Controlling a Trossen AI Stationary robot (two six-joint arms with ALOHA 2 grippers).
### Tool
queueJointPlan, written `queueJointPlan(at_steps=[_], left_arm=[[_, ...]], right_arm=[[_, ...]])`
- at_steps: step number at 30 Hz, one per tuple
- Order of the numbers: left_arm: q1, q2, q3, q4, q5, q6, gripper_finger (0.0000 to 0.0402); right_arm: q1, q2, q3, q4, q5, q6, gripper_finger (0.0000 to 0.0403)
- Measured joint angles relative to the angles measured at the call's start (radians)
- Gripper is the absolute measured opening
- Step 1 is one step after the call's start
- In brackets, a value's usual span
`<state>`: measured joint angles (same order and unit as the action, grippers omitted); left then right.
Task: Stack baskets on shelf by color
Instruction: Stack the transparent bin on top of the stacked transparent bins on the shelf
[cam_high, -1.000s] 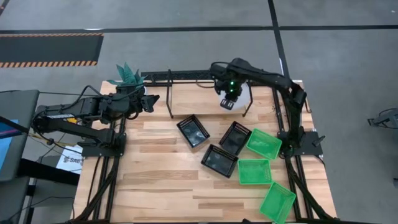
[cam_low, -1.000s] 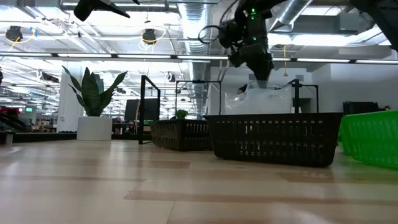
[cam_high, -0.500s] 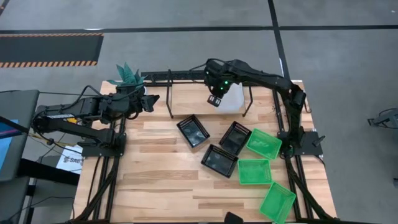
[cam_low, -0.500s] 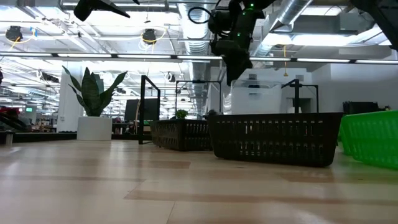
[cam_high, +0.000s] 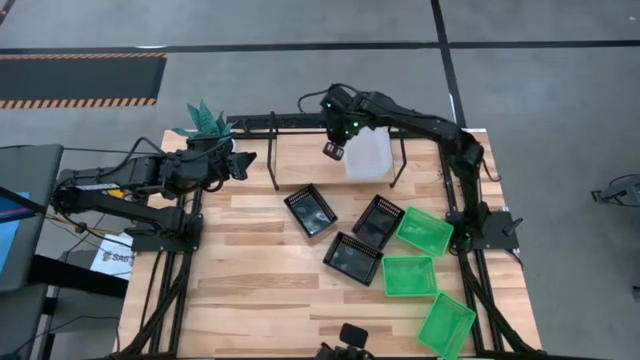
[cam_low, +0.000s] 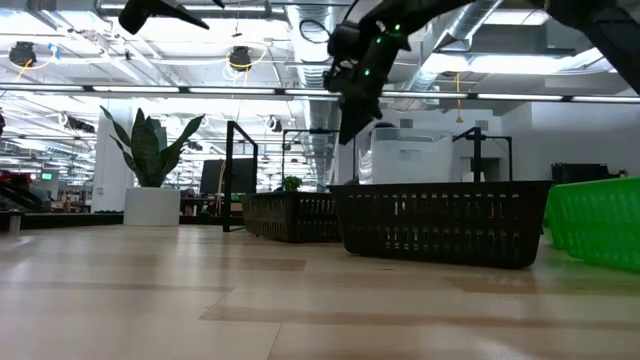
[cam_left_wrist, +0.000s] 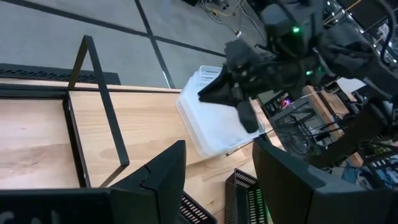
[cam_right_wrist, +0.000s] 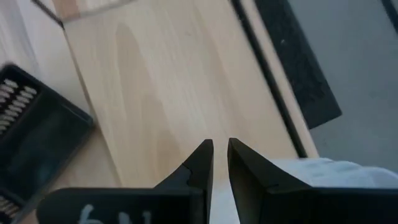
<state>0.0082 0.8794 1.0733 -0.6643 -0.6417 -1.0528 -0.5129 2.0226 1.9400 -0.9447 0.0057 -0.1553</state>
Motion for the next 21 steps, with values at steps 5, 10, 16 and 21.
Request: queueJointPlan(at_steps=[5, 10, 16, 21], left_arm=[[0.000, 0.000, 0.000, -0.002, -0.002, 0.000, 0.0173], [0.000, 0.000, 0.000, -0.004, -0.004, -0.004, 0.0173], [0.000, 0.000, 0.000, -0.005, -0.023, -0.004, 0.0173], [0.000, 0.000, 0.000, -0.004, -0.025, -0.006, 0.0173]], right_arm=[[0.000, 0.074, -0.001, -0.030, -0.005, -0.058, 0.0071], [-0.004, 0.109, -0.001, -0.062, -0.004, -0.082, 0.0071], [-0.021, 0.110, 0.000, -0.068, -0.002, -0.083, 0.0071], [-0.040, 0.110, 0.000, -0.084, -0.001, -0.083, 0.0071]])
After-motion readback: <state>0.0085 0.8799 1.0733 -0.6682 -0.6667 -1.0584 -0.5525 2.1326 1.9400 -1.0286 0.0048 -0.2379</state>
